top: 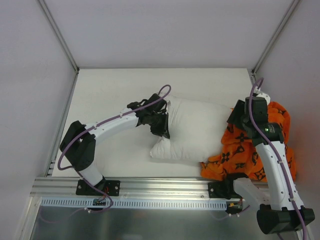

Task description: Remove the pillowcase from the pillow

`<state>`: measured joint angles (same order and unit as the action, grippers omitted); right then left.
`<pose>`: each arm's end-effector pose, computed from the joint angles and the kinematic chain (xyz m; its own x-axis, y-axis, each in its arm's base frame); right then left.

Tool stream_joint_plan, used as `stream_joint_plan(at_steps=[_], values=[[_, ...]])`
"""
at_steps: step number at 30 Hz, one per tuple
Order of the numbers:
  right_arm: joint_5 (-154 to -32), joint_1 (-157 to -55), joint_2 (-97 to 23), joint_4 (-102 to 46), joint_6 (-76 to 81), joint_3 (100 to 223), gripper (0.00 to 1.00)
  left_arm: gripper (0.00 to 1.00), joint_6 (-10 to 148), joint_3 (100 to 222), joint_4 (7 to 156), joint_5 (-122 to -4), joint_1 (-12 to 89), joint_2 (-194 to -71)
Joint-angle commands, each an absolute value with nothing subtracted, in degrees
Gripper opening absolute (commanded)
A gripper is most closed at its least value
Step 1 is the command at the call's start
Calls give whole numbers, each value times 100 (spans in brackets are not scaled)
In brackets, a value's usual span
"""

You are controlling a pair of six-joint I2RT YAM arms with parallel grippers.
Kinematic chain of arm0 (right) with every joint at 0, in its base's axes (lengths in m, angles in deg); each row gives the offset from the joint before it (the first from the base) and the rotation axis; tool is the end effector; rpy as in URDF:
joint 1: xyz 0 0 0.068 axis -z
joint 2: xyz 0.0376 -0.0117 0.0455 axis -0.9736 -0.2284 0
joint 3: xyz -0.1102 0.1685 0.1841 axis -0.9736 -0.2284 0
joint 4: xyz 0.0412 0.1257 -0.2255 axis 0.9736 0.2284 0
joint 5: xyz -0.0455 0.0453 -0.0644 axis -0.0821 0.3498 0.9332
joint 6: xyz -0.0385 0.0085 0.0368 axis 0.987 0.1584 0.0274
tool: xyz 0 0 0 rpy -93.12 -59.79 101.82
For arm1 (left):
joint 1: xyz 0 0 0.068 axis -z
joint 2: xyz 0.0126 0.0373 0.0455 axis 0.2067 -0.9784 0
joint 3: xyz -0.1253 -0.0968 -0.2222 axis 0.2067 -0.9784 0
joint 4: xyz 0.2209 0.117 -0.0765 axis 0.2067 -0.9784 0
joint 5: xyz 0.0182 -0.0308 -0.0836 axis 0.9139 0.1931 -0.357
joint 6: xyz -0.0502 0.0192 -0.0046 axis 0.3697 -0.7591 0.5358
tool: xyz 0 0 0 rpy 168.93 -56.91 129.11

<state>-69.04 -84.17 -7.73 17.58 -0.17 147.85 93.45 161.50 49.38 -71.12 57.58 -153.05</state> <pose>0.1755 0.0124 0.3578 -0.5637 0.0839 -0.8217 0.1990 0.9793 -0.0366 0.2449 -0.2646 0.2493 -0.9222 0.1435 -0.3591 0.3281 0.7819 -0.5301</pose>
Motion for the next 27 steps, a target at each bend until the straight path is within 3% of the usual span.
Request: stream_joint_plan(at_steps=[1, 3, 5, 12, 19, 27], values=[[-7288, -8453, -835, 2108, 223, 14865, 71, 0, 9626, 15791, 5382, -7293, 5211, -14539], [-7384, -8453, -791, 2152, 267, 14856, 87, 0, 9714, 15448, 5382, -7249, 4605, -13950], [-7393, -8453, -721, 2231, 276, 14900, 91, 0, 9618, 15193, 5382, -7232, 4036, -13396], [-7622, -8453, -326, 2600, 381, 15339, 97, 0, 9346, 14806, 5155, -7380, 2637, -12104], [-8770, -8602, 123, 2575, 294, 15191, 96, 0, 9486, 14753, 5022, -7477, 2467, -11971], [-8001, -10965, 493, 1828, -1279, 14373, 96, 0, 9609, 14893, 5013, -7442, 2467, -11979]])
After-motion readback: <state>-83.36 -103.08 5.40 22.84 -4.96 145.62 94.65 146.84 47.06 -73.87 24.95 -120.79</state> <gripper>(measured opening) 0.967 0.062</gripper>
